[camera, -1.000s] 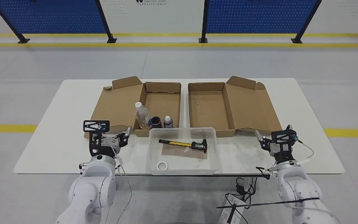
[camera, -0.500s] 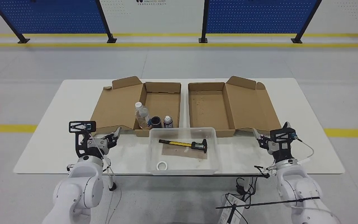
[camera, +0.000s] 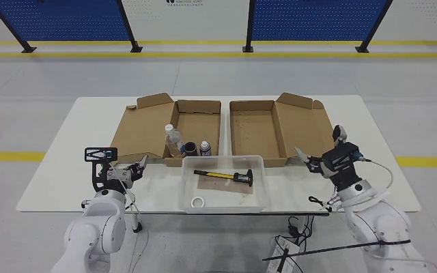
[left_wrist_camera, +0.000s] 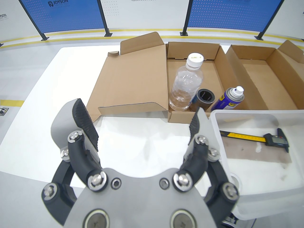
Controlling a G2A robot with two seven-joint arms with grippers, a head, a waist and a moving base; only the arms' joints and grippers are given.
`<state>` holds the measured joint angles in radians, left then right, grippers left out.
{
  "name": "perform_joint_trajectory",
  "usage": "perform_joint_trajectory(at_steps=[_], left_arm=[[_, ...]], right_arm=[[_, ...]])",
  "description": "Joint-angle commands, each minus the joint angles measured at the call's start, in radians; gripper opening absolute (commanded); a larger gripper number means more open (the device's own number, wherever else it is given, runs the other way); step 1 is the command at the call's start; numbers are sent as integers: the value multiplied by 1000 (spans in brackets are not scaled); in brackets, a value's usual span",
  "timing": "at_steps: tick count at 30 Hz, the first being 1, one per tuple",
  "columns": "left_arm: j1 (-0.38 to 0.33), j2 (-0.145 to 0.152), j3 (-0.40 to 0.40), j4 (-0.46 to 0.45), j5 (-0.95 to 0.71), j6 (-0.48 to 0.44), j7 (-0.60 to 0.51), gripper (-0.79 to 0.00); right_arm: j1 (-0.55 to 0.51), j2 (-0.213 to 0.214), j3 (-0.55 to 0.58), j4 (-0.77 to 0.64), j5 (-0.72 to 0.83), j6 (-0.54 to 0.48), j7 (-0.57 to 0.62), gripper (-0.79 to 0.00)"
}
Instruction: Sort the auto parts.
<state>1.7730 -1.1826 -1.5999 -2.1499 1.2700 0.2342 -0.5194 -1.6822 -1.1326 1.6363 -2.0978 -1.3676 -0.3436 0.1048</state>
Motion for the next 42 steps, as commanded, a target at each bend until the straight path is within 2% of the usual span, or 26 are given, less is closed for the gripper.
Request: perform_joint_trajectory(at_steps=[1,5,8,13,18,23,36,39,42], left_arm=[[0,0,0,0,0,0,0,0],[0,0,0,0,0,0,0,0],[0,0,0,0,0,0,0,0],[0,0,0,0,0,0,0,0],[0,0,0,0,0,0,0,0],[0,0,0,0,0,0,0,0],[0,0,0,0,0,0,0,0],[0,0,0,0,0,0,0,0],[0,0,0,0,0,0,0,0]], right_arm=[[1,4,1,-15,11,-68,27,0],[17,16,19,-48,-14,-215,91,0],[34,28,44,-62,-22,-363,151,0],[54,49,95,-47,2,-573,240,0],[74,62,121,-15,61,-667,302,0],[76,83,110,4,107,-669,323,0],[83,83,109,0,109,-651,313,0],[121,85,70,-3,116,-638,337,0],[170,85,-9,-19,181,-597,426,0]])
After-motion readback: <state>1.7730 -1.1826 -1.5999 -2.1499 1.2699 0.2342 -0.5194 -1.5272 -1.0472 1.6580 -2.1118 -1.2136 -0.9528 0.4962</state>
